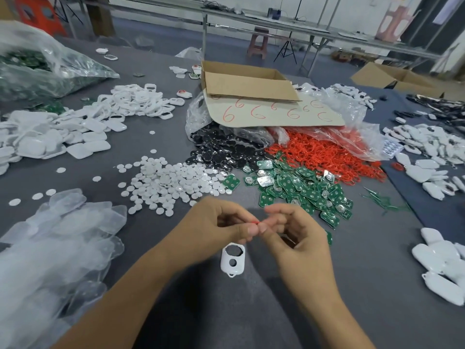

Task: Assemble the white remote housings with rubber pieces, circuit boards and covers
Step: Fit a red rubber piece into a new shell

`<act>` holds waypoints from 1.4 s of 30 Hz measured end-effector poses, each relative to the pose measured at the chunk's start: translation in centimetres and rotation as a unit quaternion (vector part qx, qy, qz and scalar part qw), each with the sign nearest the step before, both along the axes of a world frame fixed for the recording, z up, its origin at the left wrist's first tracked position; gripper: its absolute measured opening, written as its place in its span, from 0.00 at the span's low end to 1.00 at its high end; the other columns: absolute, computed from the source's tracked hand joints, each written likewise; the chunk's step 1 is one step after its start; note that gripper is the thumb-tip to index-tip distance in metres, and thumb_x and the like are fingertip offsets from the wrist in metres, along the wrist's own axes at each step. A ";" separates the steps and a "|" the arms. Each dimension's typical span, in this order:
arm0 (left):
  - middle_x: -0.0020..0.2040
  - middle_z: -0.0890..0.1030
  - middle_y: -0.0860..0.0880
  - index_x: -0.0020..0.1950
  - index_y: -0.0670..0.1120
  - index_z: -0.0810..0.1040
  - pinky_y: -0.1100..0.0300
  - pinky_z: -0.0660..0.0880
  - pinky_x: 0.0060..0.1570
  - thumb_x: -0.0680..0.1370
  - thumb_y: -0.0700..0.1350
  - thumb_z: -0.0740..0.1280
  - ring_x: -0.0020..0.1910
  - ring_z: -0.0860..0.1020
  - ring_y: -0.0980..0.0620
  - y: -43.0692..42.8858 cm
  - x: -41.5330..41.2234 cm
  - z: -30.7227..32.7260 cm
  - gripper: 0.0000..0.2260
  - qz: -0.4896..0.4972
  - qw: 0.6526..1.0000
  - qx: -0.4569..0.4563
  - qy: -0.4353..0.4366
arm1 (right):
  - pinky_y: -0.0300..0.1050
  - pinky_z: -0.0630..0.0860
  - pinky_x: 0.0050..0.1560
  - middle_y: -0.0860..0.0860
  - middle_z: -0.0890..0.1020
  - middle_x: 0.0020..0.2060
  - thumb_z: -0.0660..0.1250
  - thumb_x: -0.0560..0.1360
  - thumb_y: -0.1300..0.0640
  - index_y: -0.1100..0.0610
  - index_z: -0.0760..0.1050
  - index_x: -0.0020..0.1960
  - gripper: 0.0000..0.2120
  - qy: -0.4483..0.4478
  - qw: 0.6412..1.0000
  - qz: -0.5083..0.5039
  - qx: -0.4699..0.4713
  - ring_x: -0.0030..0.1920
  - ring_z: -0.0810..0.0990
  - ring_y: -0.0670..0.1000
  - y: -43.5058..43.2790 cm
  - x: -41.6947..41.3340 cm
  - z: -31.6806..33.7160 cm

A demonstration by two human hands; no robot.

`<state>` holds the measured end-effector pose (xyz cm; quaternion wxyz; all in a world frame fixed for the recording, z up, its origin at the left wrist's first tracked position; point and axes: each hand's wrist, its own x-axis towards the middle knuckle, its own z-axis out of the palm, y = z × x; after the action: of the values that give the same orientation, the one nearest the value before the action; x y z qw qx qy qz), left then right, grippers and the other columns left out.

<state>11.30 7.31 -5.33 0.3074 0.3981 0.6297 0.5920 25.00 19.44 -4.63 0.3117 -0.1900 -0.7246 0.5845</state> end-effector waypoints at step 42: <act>0.48 0.83 0.54 0.55 0.53 0.83 0.60 0.81 0.48 0.58 0.41 0.86 0.43 0.81 0.55 -1.5 -1.4 0.1 0.28 -0.050 0.958 -0.224 0.171 | 0.30 0.72 0.42 0.41 0.80 0.37 0.80 0.68 0.54 0.44 0.85 0.45 0.08 -0.248 0.922 0.093 0.282 0.41 0.79 0.40 -0.3 -0.5 -0.4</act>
<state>9.89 5.82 -5.26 0.3052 0.4455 0.7686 0.3430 24.48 19.15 -4.99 0.1068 -0.1651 -0.9281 0.3163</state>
